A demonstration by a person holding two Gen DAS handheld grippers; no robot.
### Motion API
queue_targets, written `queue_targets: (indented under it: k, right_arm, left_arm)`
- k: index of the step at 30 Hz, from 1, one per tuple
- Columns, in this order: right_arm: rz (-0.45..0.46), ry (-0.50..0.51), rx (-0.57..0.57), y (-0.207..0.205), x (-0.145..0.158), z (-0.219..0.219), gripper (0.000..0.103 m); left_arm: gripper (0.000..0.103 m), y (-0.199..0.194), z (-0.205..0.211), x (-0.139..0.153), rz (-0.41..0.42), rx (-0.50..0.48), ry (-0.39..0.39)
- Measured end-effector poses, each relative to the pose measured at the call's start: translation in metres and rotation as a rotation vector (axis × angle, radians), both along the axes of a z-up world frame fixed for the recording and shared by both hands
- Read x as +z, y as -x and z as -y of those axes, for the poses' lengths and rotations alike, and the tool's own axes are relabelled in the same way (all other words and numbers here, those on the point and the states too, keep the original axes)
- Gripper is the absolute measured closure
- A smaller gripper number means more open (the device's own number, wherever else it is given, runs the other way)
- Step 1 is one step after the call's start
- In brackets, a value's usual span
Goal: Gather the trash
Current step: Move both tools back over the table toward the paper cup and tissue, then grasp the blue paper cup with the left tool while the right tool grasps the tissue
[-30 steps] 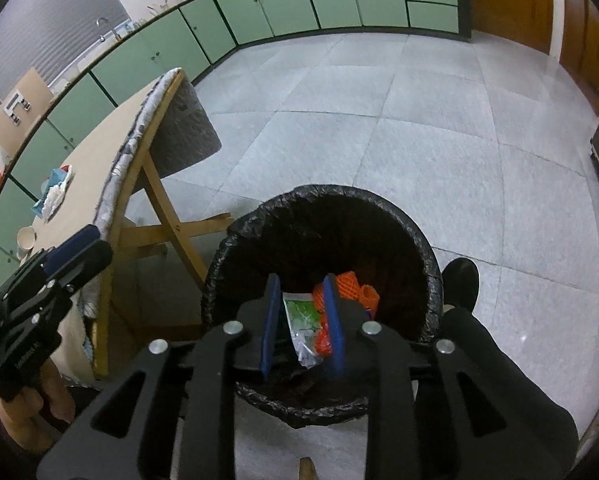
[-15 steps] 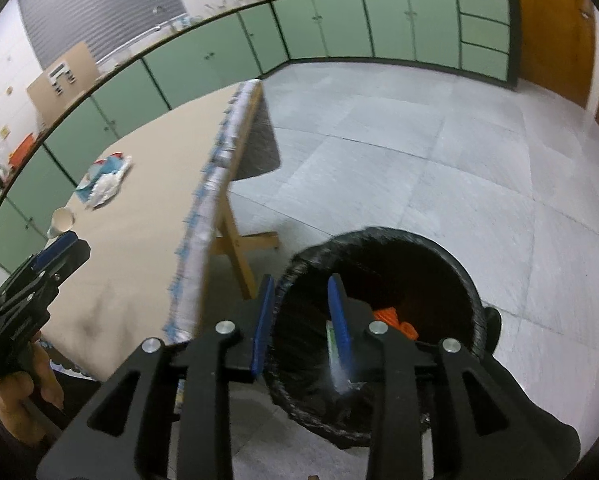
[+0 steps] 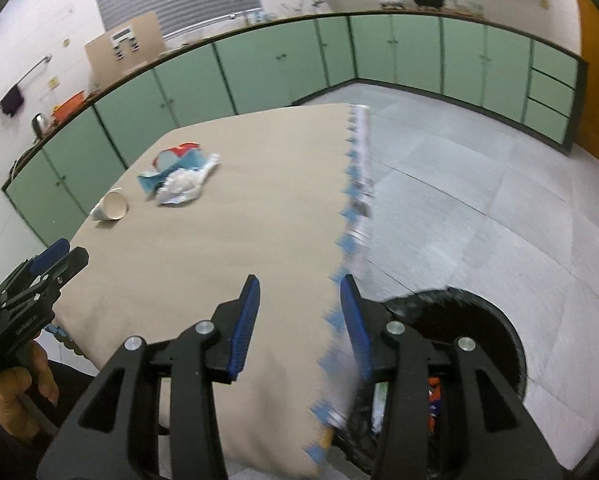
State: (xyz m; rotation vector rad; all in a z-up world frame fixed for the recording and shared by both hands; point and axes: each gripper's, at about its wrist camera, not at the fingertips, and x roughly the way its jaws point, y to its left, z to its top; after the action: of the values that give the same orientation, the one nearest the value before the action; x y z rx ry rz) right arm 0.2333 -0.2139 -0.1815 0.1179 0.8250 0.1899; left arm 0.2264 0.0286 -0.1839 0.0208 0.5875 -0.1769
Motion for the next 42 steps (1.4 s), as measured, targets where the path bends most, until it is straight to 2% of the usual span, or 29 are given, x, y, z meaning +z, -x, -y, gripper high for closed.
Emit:
queue_targets:
  k: [5, 12, 14, 16, 22, 24, 29, 36, 42]
  right_arm:
    - [0.009, 0.000, 0.061, -0.019, 0.001, -0.033, 0.061]
    - [0.005, -0.012, 0.117, -0.044, -0.004, -0.069, 0.061]
    - [0.003, -0.012, 0.129, -0.049, -0.005, -0.078, 0.061]
    - [0.003, -0.011, 0.139, -0.054, -0.006, -0.087, 0.061]
    - [-0.002, 0.002, 0.158, -0.069, -0.010, -0.113, 0.060]
    - [-0.006, 0.003, 0.161, -0.074, -0.011, -0.121, 0.060]
    - [-0.005, 0.004, 0.172, -0.087, -0.009, -0.142, 0.059]
    - [-0.008, 0.006, 0.177, -0.104, -0.008, -0.162, 0.058]
    - [-0.022, 0.006, 0.173, -0.123, -0.013, -0.169, 0.058]
  left_arm:
    - [0.029, -0.010, -0.041, -0.001, 0.018, 0.119, -0.006]
    - [0.028, -0.035, -0.086, -0.007, 0.024, 0.219, -0.008]
    - [0.021, -0.045, -0.105, -0.010, 0.026, 0.247, 0.006]
    - [0.019, -0.055, -0.117, -0.013, 0.025, 0.258, 0.009]
    - [0.014, -0.085, -0.142, -0.026, -0.014, 0.240, 0.001]
    - [0.009, -0.094, -0.145, -0.032, -0.037, 0.226, -0.002]
    - [0.009, -0.116, -0.150, -0.041, -0.072, 0.174, -0.019]
    - [0.009, -0.140, -0.157, -0.050, -0.139, 0.119, -0.004]
    - [0.009, -0.156, -0.158, -0.054, -0.178, 0.108, -0.011]
